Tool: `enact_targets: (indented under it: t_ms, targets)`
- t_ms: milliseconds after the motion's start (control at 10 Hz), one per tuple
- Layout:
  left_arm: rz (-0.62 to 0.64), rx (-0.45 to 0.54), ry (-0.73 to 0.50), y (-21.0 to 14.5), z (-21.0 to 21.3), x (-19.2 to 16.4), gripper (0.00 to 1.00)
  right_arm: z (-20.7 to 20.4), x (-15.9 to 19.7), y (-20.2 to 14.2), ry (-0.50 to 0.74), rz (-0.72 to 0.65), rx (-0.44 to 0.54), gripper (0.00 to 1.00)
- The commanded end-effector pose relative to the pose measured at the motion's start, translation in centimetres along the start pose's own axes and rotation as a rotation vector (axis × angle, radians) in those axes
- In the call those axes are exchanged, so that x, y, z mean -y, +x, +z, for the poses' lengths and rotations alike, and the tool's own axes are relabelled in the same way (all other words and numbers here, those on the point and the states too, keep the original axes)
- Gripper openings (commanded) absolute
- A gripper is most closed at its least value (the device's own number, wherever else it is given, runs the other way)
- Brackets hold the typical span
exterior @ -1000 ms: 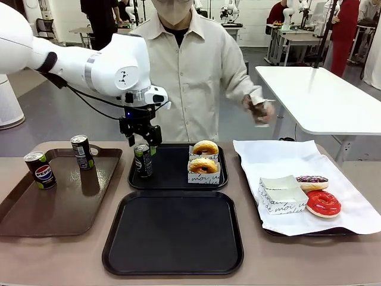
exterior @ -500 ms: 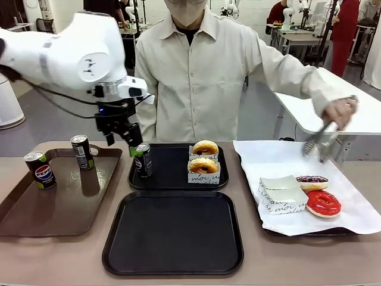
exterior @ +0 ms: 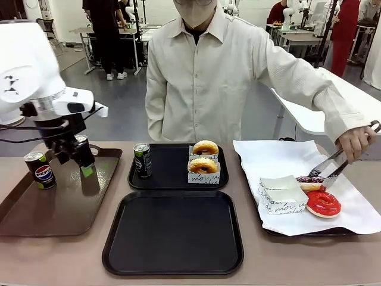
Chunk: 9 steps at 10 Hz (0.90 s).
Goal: Set up donuts and drinks on trays.
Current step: Pick up one Pepsi coke and place it on the Flat Tray, then pick up one Pepsi coke from the Handle tray and place it on the Flat Tray without a Pepsi coke.
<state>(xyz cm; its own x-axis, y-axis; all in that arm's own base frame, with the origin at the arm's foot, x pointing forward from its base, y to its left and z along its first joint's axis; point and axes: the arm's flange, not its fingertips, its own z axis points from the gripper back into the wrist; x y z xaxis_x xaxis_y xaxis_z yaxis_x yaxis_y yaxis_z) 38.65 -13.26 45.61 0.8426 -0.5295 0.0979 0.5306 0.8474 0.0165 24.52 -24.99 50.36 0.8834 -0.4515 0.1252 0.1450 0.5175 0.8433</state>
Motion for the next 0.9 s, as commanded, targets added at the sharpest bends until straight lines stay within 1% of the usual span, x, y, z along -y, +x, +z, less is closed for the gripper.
enact_targets:
  t_ms: [0, 100, 600, 700, 800]
  targets:
    - [0.037, -0.034, -0.057, -0.7, -0.4, -1.5, 1.0, 0.0, 0.0, 0.0, 0.024, 0.017, 0.009, 1.0]
    - [0.0, 0.0, 0.0, 0.0, 0.0, 0.0, 1.0, 0.0, 0.0, 0.0, 0.024, 0.017, 0.009, 1.0]
    - [-0.001, -0.012, -0.004, -0.2, 0.0, 0.0, 1.0, 0.0, 0.0, 0.0, 0.024, 0.017, 0.009, 1.0]
    - [0.069, 0.031, -0.005, 0.4, 1.7, -2.9, 1.0, 0.0, 0.0, 0.0, 0.024, 0.017, 0.009, 1.0]
    - [0.12, 0.029, -0.001, 2.1, 3.4, -6.4, 1.0, 0.0, 0.0, 0.0, 0.024, 0.017, 0.009, 1.0]
